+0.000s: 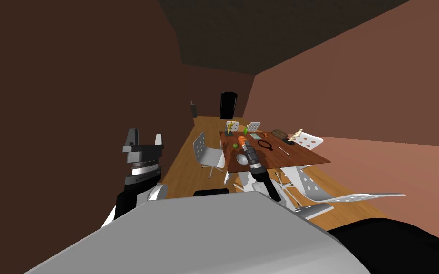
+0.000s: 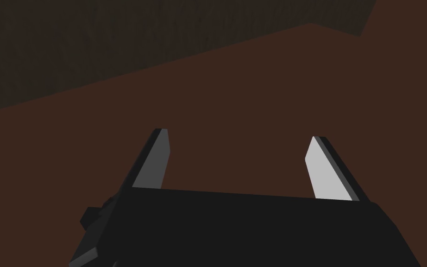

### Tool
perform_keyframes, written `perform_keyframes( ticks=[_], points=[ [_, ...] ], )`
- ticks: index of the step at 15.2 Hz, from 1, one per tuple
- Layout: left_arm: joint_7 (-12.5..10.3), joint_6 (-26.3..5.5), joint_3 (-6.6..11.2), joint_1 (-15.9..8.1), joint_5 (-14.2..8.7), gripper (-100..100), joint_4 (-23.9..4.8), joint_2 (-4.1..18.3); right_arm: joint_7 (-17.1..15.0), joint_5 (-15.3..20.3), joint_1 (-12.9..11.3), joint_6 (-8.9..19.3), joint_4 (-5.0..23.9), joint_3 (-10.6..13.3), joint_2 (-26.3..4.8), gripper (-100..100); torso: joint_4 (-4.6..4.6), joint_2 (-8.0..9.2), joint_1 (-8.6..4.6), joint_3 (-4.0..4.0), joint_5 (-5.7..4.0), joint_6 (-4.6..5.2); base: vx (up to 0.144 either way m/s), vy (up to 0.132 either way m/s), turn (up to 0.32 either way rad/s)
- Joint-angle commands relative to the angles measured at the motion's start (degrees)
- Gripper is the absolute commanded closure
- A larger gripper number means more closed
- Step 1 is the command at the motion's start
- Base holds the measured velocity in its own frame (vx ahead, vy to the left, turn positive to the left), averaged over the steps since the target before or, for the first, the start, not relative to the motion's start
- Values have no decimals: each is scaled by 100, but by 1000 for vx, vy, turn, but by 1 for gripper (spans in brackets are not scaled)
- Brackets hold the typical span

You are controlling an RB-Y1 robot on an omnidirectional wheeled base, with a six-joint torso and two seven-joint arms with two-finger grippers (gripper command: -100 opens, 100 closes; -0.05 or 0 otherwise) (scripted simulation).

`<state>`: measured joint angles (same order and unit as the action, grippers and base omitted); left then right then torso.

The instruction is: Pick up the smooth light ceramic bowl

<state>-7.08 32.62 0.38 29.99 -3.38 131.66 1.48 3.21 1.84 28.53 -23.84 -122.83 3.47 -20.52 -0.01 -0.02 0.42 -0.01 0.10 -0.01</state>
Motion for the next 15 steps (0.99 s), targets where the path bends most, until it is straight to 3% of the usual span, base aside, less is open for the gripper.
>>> perform_keyframes(
  ticks=[1, 3, 4, 5, 15],
  points=[
    [0, 0, 0, 0, 0, 0, 0, 0, 169, 201, -22, 10, 286, 112, -286, -100, 0, 0, 0, 0, 0, 0, 9, 105, 8],
    [0, 0, 0, 0, 0, 0, 0, 0, 169, 201, -22, 10, 287, 112, -394, -100, -1, -4, 0, -2, 0, 0, 15, 83, 4],
    [0, 0, 0, 0, 0, 0, 0, 0, 307, 365, -66, 27, 519, 209, -594, -100, -1, -4, -7, -2, -1, 1, 12, 70, 10],
    [0, 0, 0, 0, 0, 0, 0, 0, 307, 365, -66, 27, 519, 209, -651, -100, -1, -3, -10, -2, -2, 1, 9, 72, 9],
    [0, 0, 0, 0, 0, 0, 0, 0, 1132, 1287, -302, 117, 1787, 715, -1947, -100, -2, -8, -2, -4, -1, 1, 21, 105, 14]
  ],
)
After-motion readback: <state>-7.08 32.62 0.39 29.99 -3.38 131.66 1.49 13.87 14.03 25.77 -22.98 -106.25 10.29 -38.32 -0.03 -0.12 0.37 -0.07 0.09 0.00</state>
